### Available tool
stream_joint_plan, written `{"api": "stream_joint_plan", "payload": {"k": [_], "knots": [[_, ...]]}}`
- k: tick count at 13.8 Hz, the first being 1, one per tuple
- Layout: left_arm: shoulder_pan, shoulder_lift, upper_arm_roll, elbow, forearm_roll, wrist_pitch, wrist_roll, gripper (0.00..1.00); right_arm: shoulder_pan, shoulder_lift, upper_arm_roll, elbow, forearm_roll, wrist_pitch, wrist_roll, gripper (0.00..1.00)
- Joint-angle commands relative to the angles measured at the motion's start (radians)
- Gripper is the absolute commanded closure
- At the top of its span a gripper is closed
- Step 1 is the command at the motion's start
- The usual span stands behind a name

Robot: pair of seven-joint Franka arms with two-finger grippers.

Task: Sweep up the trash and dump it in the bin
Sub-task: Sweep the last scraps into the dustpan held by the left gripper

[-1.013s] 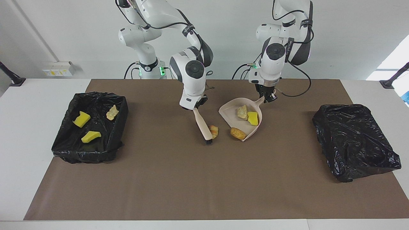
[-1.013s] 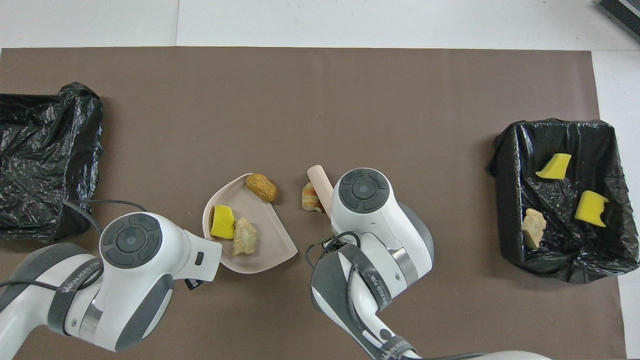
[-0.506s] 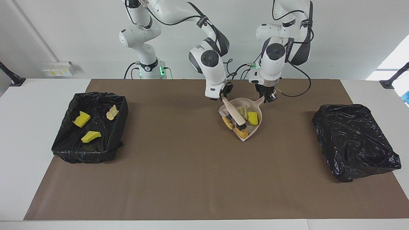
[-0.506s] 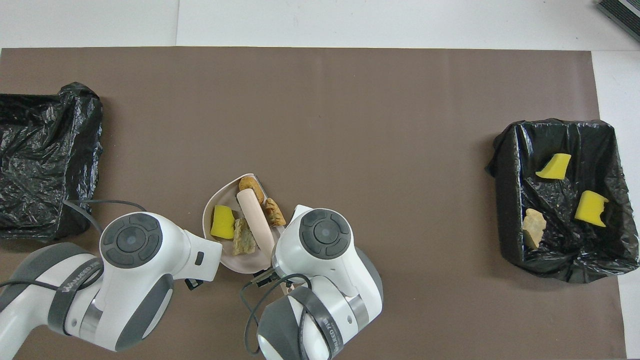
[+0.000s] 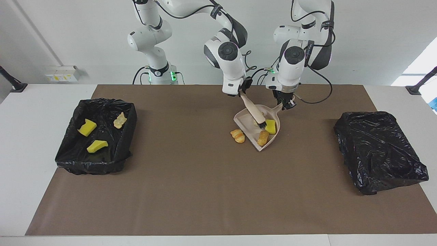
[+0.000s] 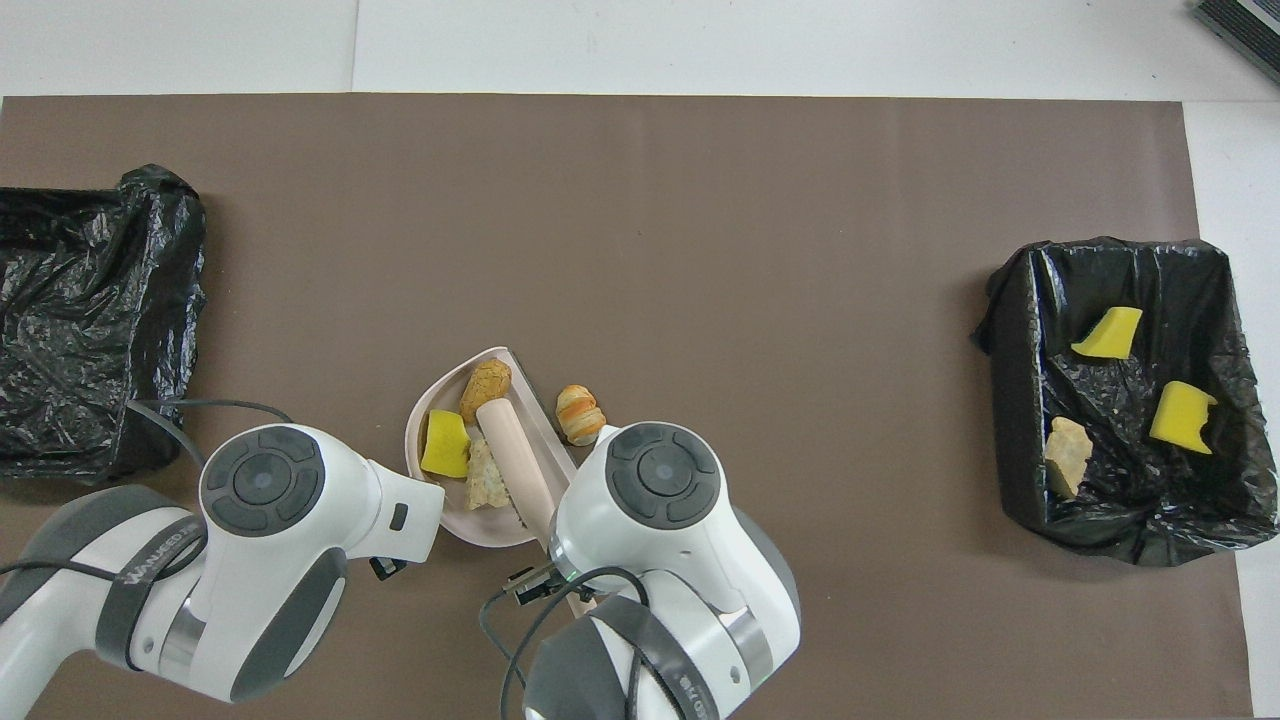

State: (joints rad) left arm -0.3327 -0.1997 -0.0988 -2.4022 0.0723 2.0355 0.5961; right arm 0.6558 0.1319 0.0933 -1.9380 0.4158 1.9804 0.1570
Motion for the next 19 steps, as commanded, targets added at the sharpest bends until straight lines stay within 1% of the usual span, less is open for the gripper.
{"api": "stream_joint_plan", "payload": {"k": [1,4,6,7,8,10,12,13,14,15,19], "knots": [[-0.002,-0.007,0.004,-0.009,-0.012,0.017,-0.010,1.00,-0.099,-0.038,0.003,-0.007,-0.052,-0.064,-0.011,1.00],[-0.002,-0.007,0.004,-0.011,-0.012,0.015,-0.010,1.00,-0.163,-0.015,0.003,-0.019,-0.193,-0.064,-0.014,1.00],[-0.002,-0.007,0.004,-0.011,-0.012,0.015,-0.010,1.00,-0.166,0.041,0.006,-0.019,-0.332,-0.064,-0.014,1.00],[-0.002,-0.009,0.002,-0.011,-0.012,0.015,-0.010,1.00,-0.160,0.066,0.008,-0.021,-0.347,-0.058,-0.014,1.00],[-0.002,-0.009,0.004,-0.012,-0.012,0.015,-0.010,1.00,-0.145,0.080,0.009,-0.021,-0.348,-0.054,-0.014,1.00],[-0.002,-0.010,0.004,-0.014,-0.012,0.014,-0.009,1.00,-0.073,0.101,0.011,-0.021,-0.345,-0.045,-0.004,1.00],[-0.002,-0.010,0.002,-0.017,-0.012,0.011,-0.009,1.00,-0.032,0.104,0.013,-0.021,-0.303,-0.012,-0.001,1.00],[-0.003,-0.007,0.002,-0.021,-0.012,0.011,-0.010,1.00,-0.021,0.104,0.014,-0.018,-0.232,0.007,0.010,1.00],[-0.003,-0.009,0.002,-0.023,-0.012,0.011,-0.010,1.00,0.014,0.104,0.014,-0.018,-0.133,0.050,0.051,1.00],[-0.003,-0.007,0.004,-0.023,-0.012,0.011,-0.010,1.00,0.034,0.103,0.014,-0.018,-0.082,0.075,0.064,1.00],[0.000,0.002,0.004,-0.011,-0.012,0.014,-0.012,1.00,-0.010,0.103,0.005,-0.021,-0.084,0.028,0.059,1.00]]}}
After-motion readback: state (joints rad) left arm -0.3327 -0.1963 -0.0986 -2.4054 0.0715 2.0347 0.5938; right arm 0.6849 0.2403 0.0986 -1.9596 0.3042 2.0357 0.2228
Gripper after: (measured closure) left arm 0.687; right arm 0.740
